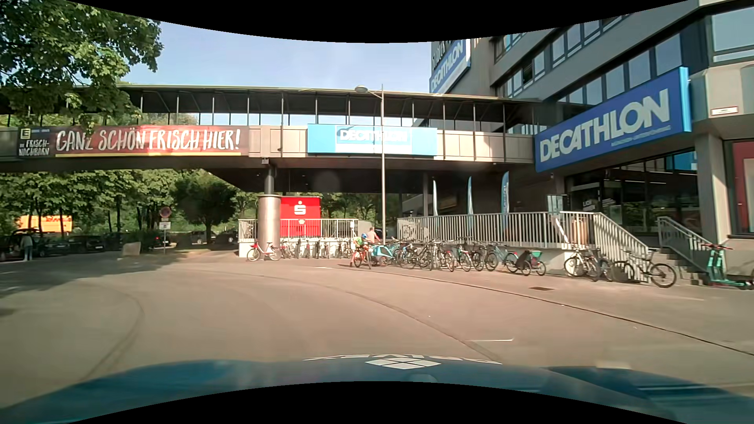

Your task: Follow the waypoints while adhering to traffic rules and regulations

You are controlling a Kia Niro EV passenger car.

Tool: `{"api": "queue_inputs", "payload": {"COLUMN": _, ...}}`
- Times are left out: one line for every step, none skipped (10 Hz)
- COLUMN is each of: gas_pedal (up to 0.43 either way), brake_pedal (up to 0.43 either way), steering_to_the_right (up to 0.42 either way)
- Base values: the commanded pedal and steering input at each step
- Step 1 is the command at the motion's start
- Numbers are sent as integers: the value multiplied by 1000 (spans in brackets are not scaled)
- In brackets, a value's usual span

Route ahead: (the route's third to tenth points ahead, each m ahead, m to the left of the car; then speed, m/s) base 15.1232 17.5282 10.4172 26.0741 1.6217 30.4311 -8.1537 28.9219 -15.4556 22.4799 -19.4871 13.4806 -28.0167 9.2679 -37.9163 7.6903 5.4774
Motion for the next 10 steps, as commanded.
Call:
{"api": "queue_inputs", "payload": {"gas_pedal": 130, "brake_pedal": 0, "steering_to_the_right": -270}}
{"api": "queue_inputs", "payload": {"gas_pedal": 130, "brake_pedal": 0, "steering_to_the_right": -272}}
{"api": "queue_inputs", "payload": {"gas_pedal": 130, "brake_pedal": 0, "steering_to_the_right": -273}}
{"api": "queue_inputs", "payload": {"gas_pedal": 118, "brake_pedal": 0, "steering_to_the_right": -274}}
{"api": "queue_inputs", "payload": {"gas_pedal": 118, "brake_pedal": 0, "steering_to_the_right": -279}}
{"api": "queue_inputs", "payload": {"gas_pedal": 118, "brake_pedal": 0, "steering_to_the_right": -285}}
{"api": "queue_inputs", "payload": {"gas_pedal": 118, "brake_pedal": 0, "steering_to_the_right": -289}}
{"api": "queue_inputs", "payload": {"gas_pedal": 118, "brake_pedal": 0, "steering_to_the_right": -289}}
{"api": "queue_inputs", "payload": {"gas_pedal": 118, "brake_pedal": 0, "steering_to_the_right": -289}}
{"api": "queue_inputs", "payload": {"gas_pedal": 118, "brake_pedal": 0, "steering_to_the_right": -289}}
